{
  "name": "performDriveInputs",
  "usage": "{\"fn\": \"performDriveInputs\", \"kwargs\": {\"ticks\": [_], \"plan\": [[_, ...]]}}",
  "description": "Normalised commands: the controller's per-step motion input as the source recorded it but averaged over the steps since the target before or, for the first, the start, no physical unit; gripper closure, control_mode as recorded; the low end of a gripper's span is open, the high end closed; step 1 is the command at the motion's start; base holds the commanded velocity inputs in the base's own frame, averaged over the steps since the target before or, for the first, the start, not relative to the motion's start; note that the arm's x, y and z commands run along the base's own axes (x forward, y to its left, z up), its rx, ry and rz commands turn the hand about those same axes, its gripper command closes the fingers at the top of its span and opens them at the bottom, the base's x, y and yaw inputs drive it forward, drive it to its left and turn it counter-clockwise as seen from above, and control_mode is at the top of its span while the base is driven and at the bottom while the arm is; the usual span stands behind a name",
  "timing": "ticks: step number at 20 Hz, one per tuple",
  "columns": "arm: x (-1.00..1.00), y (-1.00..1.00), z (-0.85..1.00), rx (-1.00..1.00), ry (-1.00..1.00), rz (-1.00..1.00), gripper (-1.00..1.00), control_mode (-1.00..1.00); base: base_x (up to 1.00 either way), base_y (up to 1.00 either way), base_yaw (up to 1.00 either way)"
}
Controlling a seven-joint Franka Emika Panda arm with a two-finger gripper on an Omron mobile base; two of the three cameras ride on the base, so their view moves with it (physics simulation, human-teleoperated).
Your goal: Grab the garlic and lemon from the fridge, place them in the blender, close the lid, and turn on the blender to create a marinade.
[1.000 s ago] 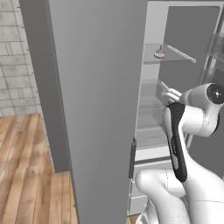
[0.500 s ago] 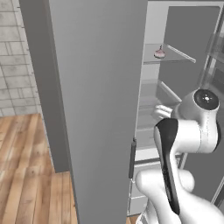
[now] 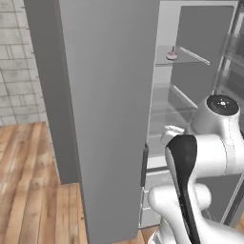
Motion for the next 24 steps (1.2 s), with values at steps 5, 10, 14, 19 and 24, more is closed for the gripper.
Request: {"fn": "performDriveInputs", "kwargs": {"ticks": [5,10,14,19,24], "plan": [[0.0,0.0,0.0,0.0,0.0,0.0,1.0,1.0,-0.79,0.45,-0.38],[0.0,0.0,0.0,0.0,0.0,0.0,1.0,1.0,-0.64,0.4,-0.56],[0.0,0.0,0.0,0.0,0.0,0.0,1.0,1.0,-0.46,0.52,-0.71],[0.0,0.0,0.0,0.0,0.0,0.0,1.0,1.0,-0.27,0.2,-0.86],[0.0,0.0,0.0,0.0,0.0,0.0,1.0,1.0,-0.19,0.0,-0.93]]}}
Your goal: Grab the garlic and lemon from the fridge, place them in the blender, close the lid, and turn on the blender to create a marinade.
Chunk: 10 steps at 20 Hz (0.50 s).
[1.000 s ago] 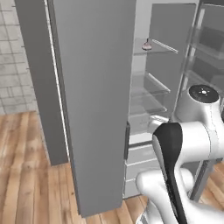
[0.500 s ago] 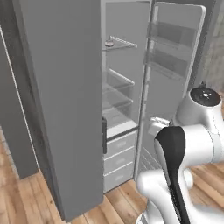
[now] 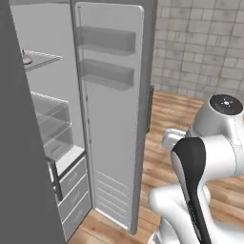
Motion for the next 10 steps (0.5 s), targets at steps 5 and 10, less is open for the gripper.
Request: {"fn": "performDriveInputs", "kwargs": {"ticks": [5,10], "plan": [[0.0,0.0,0.0,0.0,0.0,0.0,1.0,1.0,-0.12,0.0,-0.94],[0.0,0.0,0.0,0.0,0.0,0.0,1.0,1.0,-0.23,0.0,-0.94]]}}
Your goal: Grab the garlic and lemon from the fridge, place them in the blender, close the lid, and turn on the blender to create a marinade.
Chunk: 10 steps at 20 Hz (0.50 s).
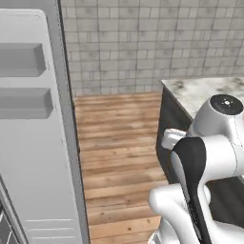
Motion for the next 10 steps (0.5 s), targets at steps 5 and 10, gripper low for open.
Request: {"fn": "performDriveInputs", "kwargs": {"ticks": [5,10], "plan": [[0.0,0.0,0.0,0.0,0.0,0.0,1.0,1.0,-0.67,0.06,-0.85],[0.0,0.0,0.0,0.0,0.0,0.0,1.0,1.0,-0.84,0.0,-0.77]]}}
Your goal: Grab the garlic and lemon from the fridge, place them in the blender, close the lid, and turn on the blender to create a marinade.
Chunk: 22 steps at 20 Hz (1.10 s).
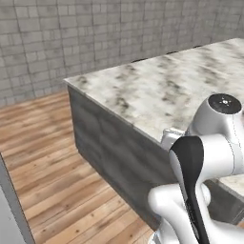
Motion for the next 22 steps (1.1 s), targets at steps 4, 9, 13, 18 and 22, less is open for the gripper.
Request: {"fn": "performDriveInputs", "kwargs": {"ticks": [4,9,13,18,22], "plan": [[0.0,0.0,0.0,0.0,0.0,0.0,1.0,1.0,-0.72,-0.76,-0.58],[0.0,0.0,0.0,0.0,0.0,0.0,1.0,1.0,-0.29,-1.0,-0.38],[0.0,0.0,0.0,0.0,0.0,0.0,1.0,1.0,0.15,-1.0,-0.18],[0.0,0.0,0.0,0.0,0.0,0.0,1.0,1.0,0.4,-1.0,-0.11],[0.0,0.0,0.0,0.0,0.0,0.0,1.0,1.0,0.41,-1.0,-0.08]]}}
